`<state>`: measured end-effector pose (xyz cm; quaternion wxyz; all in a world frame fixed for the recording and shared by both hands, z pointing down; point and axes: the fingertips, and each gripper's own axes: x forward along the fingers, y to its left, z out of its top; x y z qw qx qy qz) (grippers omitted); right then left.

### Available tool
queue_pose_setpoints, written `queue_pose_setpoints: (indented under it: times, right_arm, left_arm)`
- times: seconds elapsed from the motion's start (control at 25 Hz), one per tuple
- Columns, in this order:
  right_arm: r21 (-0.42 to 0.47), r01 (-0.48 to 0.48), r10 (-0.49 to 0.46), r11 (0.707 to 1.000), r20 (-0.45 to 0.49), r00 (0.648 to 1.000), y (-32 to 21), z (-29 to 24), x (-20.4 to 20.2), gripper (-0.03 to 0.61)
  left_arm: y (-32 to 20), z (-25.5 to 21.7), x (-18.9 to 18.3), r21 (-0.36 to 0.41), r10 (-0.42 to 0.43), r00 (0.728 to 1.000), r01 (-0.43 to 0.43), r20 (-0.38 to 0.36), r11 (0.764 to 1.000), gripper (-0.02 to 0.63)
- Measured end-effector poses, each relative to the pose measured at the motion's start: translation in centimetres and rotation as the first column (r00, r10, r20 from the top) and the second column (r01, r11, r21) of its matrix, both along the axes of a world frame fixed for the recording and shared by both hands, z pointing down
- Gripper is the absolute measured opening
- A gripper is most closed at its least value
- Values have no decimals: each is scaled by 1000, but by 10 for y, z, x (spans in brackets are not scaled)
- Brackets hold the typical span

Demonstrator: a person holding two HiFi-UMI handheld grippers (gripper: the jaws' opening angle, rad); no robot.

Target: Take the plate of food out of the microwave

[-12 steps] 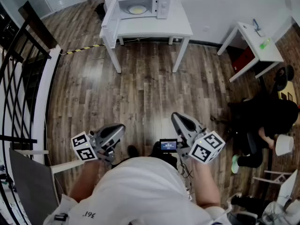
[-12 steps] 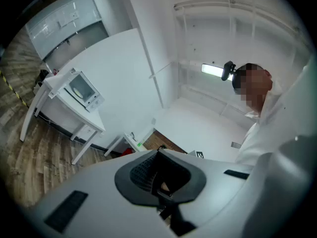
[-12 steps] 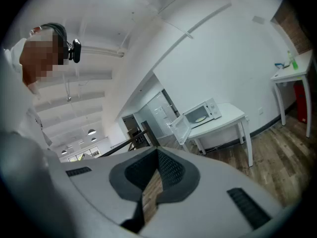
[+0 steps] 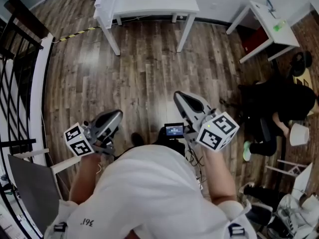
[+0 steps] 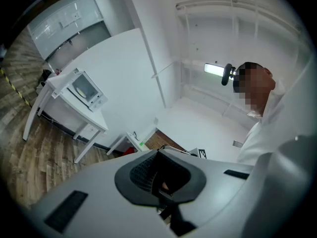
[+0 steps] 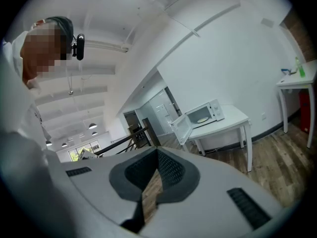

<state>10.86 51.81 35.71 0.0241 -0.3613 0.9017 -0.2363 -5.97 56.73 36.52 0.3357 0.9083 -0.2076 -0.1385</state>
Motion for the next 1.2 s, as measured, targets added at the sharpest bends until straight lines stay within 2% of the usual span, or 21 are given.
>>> queue_pose_setpoints:
  times: [0.16, 0.4, 0.64, 0.84, 0.96, 1.08, 1.2]
  right_arm:
    - [-16, 5, -5, 1000, -9, 1000, 4, 4, 0, -2]
    - [9, -5, 5, 1000, -17, 1000, -2, -1, 2, -2]
    - [4, -25, 25, 1000, -26, 999, 4, 6, 11, -2]
    - [-6, 40, -40, 999, 24, 999, 12, 2, 2, 0]
    - [4, 67, -68, 998, 23, 997, 14, 0, -3, 9]
    - [25, 106, -105, 994, -22, 994, 21, -1, -9, 34]
    - [31, 219, -215, 975, -94, 972, 37, 4, -35, 34]
  left_arm:
    - [2, 7, 7, -30, 14, 1000, -14, 7, 999, 6]
    - [-8, 1, 24, -4, 53, 998, -52, 34, 999, 6]
    - [-2, 13, 34, -29, 83, 996, -82, 40, 996, 6]
    - [-4, 18, 36, -43, 89, 995, -88, 41, 995, 6]
    - [-5, 17, 40, -45, 93, 995, -92, 41, 995, 6]
    - [-5, 19, 47, -49, 97, 994, -94, 52, 994, 6]
    - [-13, 20, 58, -47, 91, 992, -87, 83, 995, 6]
